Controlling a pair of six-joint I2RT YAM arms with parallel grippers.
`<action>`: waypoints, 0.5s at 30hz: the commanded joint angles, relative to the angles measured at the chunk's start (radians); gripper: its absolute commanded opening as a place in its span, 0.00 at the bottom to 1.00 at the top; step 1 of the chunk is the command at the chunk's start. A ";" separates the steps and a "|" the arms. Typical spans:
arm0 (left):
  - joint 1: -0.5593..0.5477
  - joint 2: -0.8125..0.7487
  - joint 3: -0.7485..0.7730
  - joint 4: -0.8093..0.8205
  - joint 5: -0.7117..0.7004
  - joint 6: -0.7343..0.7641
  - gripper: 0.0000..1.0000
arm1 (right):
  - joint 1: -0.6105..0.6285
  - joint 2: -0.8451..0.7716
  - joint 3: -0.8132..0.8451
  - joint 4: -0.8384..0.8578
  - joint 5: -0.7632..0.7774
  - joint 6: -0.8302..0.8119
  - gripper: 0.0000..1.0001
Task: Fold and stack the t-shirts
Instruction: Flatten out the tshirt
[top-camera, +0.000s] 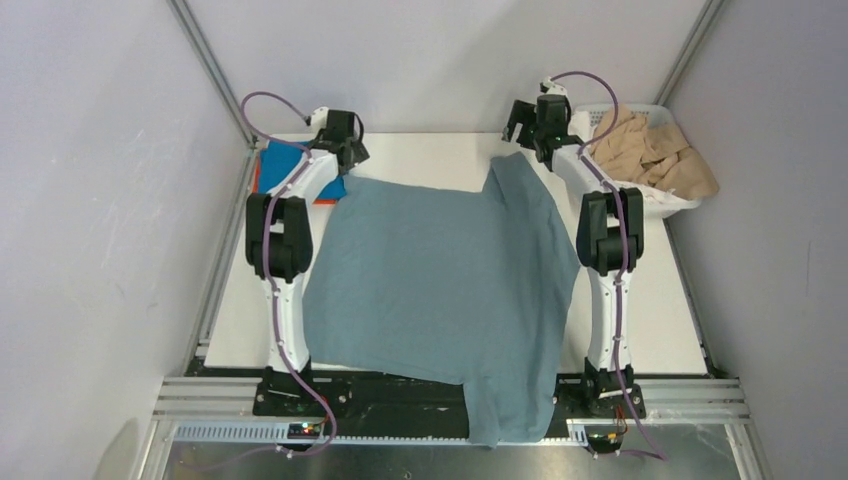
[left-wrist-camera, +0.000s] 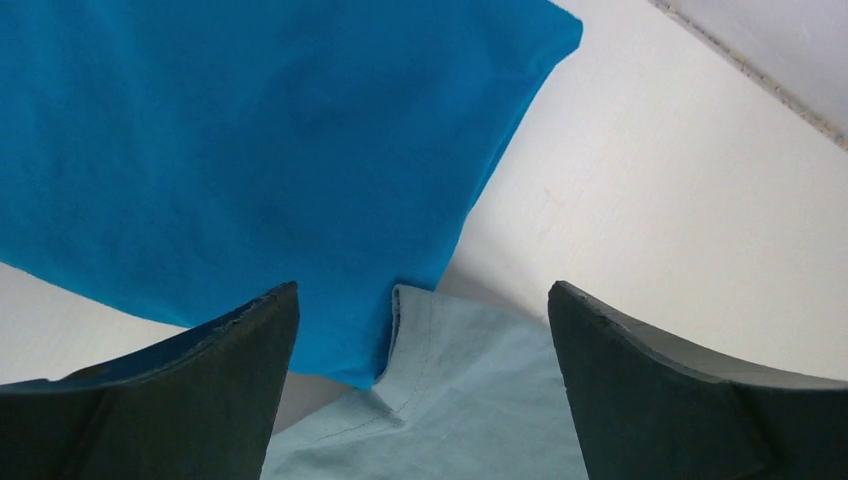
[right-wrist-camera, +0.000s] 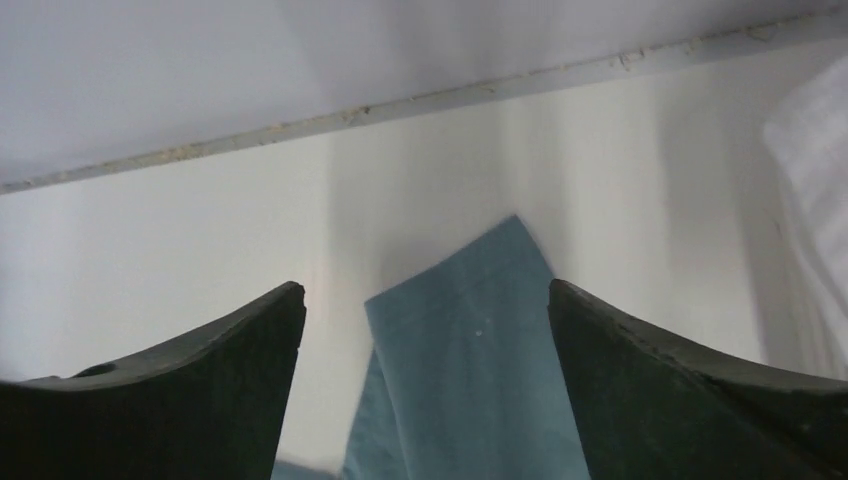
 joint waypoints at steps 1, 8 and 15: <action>-0.004 -0.089 0.045 -0.022 0.020 -0.014 0.99 | 0.001 -0.084 -0.007 -0.132 0.049 -0.018 0.99; -0.080 -0.254 -0.096 -0.022 0.194 0.025 1.00 | 0.013 -0.333 -0.307 -0.202 0.021 0.056 0.99; -0.137 -0.339 -0.336 -0.019 0.334 0.029 1.00 | 0.008 -0.399 -0.554 -0.266 -0.104 0.121 0.99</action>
